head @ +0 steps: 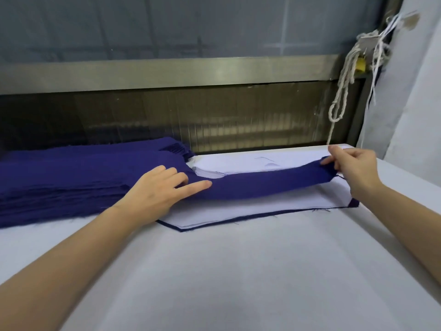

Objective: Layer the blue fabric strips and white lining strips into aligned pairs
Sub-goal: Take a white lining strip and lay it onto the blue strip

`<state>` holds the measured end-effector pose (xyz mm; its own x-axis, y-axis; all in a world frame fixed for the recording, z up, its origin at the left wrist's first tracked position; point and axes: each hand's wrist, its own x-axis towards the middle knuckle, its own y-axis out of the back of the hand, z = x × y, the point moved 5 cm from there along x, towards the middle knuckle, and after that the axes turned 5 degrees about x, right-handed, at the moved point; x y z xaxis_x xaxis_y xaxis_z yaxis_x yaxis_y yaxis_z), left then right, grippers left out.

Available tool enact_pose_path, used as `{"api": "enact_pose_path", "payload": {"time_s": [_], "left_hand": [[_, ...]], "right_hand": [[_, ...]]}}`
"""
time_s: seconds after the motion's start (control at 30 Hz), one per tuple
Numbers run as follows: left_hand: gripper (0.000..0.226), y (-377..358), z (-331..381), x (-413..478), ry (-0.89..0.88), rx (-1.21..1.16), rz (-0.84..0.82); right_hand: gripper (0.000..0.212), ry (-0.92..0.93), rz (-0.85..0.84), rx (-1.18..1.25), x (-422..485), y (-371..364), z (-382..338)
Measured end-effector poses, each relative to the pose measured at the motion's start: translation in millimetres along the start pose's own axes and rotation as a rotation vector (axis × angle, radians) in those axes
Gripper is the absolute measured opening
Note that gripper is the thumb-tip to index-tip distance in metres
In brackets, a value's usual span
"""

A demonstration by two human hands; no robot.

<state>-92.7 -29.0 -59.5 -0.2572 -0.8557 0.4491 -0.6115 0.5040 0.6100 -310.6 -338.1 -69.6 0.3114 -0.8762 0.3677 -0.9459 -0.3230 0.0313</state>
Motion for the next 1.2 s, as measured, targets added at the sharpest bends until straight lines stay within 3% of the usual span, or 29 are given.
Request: {"api": "enact_pose_path", "payload": {"time_s": [0.1,0.27,0.67,0.87,0.97,1.03,1.2], "left_hand": [[0.071,-1.4,-7.0,-10.7,0.097,0.000,-0.036],[0.045,2.3,-21.2,-26.2,0.260,-0.029,-0.103],[0.026,-4.9,-32.7,-44.3,0.648,-0.251,-0.148],[0.036,-2.7,-30.5,-45.9,0.574,-0.458,-0.023],[0.024,1.2,-28.5,-44.9,0.538,-0.521,0.027],[0.033,2.9,-27.6,-44.3,0.527,-0.560,0.045],[0.043,-2.7,-26.9,-47.9,0.563,-0.744,-0.023]], "right_hand": [[0.038,-0.044,-0.012,-0.095,3.1,3.7,12.9],[0.025,0.005,-0.093,-0.303,1.0,-2.4,14.9],[0.027,0.032,-0.137,-0.427,1.1,-6.3,13.5],[0.031,-0.009,-0.153,-0.347,9.5,1.9,12.4],[0.038,-0.044,-0.193,-0.338,11.6,5.6,14.1],[0.037,-0.056,-0.228,-0.347,11.7,7.0,15.3],[0.026,-0.055,-0.328,-0.455,11.5,5.3,21.6]]}}
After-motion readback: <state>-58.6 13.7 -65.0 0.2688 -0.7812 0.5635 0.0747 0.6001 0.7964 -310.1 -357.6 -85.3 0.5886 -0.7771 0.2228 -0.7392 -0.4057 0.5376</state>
